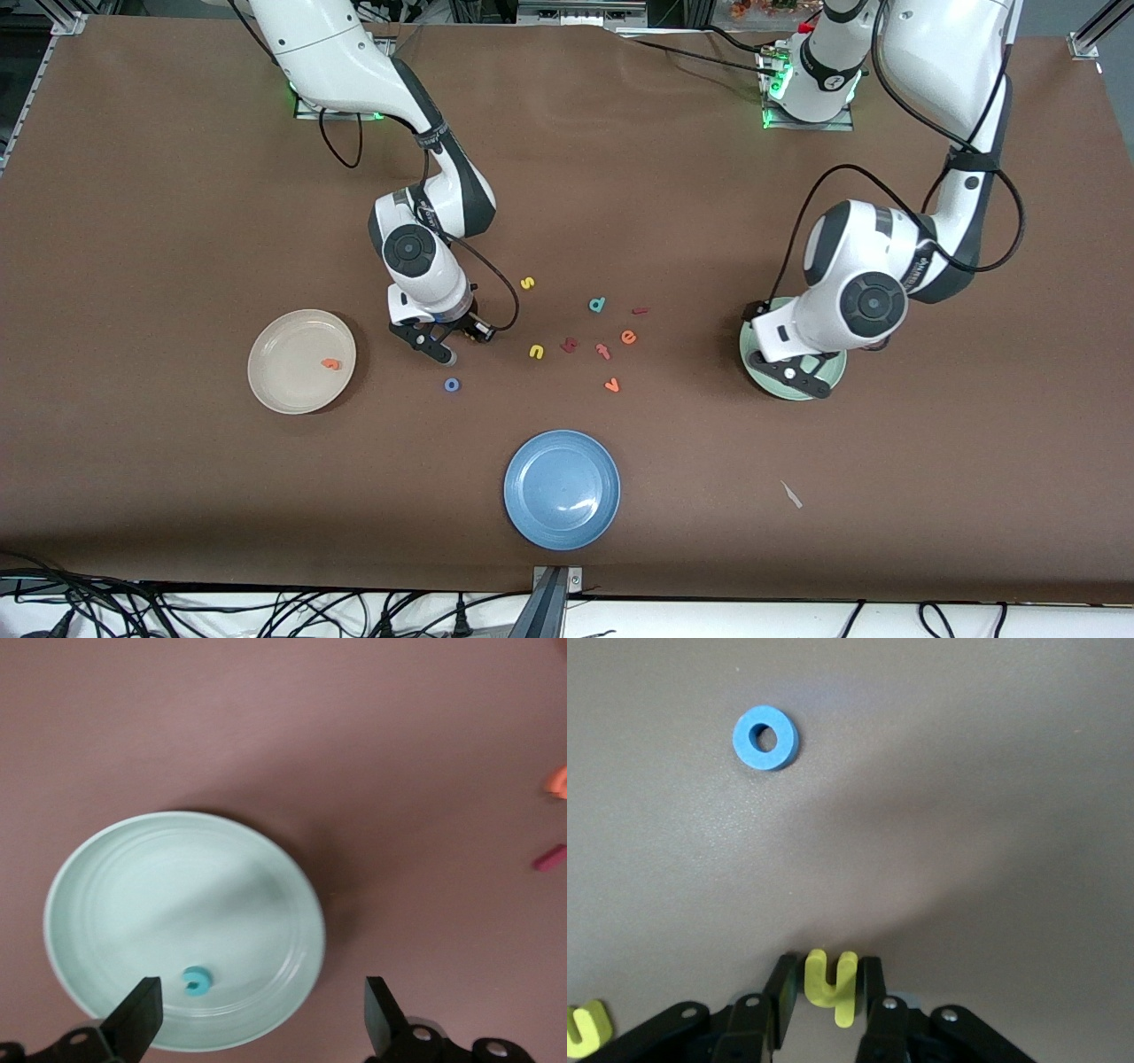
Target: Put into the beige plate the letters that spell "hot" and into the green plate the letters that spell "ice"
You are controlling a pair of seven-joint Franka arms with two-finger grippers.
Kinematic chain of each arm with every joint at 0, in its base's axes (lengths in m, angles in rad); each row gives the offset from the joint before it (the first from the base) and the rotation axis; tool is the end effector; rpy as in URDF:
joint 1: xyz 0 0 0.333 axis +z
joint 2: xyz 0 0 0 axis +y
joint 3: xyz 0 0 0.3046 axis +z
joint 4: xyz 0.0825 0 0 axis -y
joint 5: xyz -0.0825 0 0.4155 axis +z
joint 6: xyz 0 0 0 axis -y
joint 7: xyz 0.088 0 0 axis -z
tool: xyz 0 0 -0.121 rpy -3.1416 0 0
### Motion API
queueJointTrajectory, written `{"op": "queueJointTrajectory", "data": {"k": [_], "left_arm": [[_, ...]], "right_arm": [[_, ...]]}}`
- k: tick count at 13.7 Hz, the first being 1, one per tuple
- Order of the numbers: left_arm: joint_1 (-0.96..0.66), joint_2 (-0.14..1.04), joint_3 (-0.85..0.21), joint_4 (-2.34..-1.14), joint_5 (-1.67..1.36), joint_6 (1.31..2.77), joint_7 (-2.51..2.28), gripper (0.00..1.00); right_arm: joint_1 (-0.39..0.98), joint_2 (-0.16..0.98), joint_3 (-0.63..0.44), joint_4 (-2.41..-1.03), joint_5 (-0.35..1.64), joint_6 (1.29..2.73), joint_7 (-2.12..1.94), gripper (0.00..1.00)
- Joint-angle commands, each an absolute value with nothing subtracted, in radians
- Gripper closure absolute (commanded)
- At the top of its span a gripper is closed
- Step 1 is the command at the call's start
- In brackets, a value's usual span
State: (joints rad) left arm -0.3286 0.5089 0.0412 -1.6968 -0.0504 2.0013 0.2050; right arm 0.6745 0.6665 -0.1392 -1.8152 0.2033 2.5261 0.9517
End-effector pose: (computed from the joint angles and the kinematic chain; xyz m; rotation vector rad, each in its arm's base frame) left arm 0.6368 -0.1938 0.2427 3.0253 -0.7241 -0.3193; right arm 0.5732 0.3421 0.1306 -2.9625 0.8322 -0.0246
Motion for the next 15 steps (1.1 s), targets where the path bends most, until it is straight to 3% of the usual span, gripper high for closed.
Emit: {"op": "queueJointTrajectory", "data": {"k": [1, 7, 10, 15], "left_arm": [[-0.33, 0.505, -0.006, -1.689, -0.04, 1.987, 0.232, 0.0], [-0.359, 0.531, -0.101, -1.69, -0.032, 1.999, 0.343, 0.0], [-0.385, 0.558, -0.136, -1.701, -0.028, 2.078, 0.425, 0.0], [-0.44, 0.63, -0.14, -1.704, -0.026, 2.212, 0.573, 0.0]], "right_arm": [[0.684, 0.701, -0.144, -1.782, 0.215, 2.536, 0.962, 0.74], [0.678, 0.693, -0.152, -1.741, 0.199, 2.493, 0.93, 0.96], [0.675, 0.655, -0.213, -1.698, 0.173, 2.329, 0.752, 0.98], [0.675, 0.566, -0.334, -1.782, 0.172, 2.267, 0.373, 0.98]]}}
